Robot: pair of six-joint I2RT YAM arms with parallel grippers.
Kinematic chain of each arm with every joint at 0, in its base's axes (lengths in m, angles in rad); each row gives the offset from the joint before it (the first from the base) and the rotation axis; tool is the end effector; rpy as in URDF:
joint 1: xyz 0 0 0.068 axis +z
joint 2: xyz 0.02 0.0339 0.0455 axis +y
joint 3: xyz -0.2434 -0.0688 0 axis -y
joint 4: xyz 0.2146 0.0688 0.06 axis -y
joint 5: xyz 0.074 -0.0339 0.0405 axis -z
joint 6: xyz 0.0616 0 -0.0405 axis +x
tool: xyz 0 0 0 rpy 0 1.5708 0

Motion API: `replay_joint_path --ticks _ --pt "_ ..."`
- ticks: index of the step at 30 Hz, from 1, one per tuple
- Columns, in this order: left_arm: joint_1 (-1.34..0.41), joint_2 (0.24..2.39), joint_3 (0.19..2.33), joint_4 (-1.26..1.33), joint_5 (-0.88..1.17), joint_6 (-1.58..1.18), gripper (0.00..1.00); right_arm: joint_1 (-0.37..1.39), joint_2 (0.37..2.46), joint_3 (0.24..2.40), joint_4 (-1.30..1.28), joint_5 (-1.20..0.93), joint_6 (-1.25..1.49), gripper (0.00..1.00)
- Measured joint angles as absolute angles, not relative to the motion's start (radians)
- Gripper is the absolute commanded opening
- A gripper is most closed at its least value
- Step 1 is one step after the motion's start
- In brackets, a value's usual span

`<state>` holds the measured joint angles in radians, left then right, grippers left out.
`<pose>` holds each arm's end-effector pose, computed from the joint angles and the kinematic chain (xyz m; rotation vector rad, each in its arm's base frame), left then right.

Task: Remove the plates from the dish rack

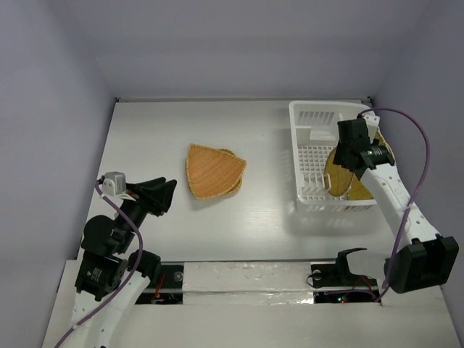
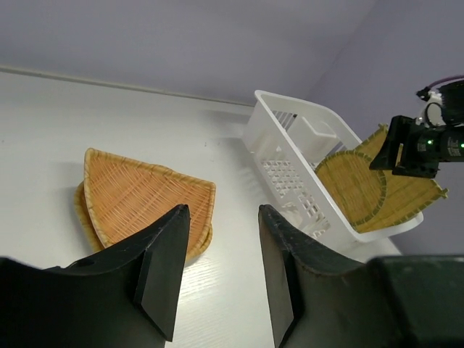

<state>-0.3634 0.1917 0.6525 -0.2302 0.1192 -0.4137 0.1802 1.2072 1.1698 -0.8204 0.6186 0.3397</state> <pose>0.0705 -0.0346 0.3399 0.0690 1.3778 -0.7337 0.2340 0.0063 0.2990 0.4489 2.2352 -0.4824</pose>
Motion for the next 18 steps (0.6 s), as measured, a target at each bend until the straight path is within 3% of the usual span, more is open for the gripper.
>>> replay_joint_path --ticks 4,7,11,18 --pt "-0.374 0.181 0.653 -0.234 0.103 -0.417 0.41 0.156 1.267 1.15 -0.785 0.582 0.316 0.6" --pt "-0.374 0.179 0.653 -0.237 0.097 -0.419 0.41 0.148 1.301 1.143 -0.774 0.578 0.304 0.53" --pt "-0.385 0.179 0.653 -0.237 0.094 -0.421 0.42 0.144 1.306 1.132 -0.764 0.576 0.279 0.33" --pt "-0.385 0.173 0.653 -0.238 0.091 -0.421 0.42 0.146 1.293 1.132 -0.771 0.557 0.23 0.08"
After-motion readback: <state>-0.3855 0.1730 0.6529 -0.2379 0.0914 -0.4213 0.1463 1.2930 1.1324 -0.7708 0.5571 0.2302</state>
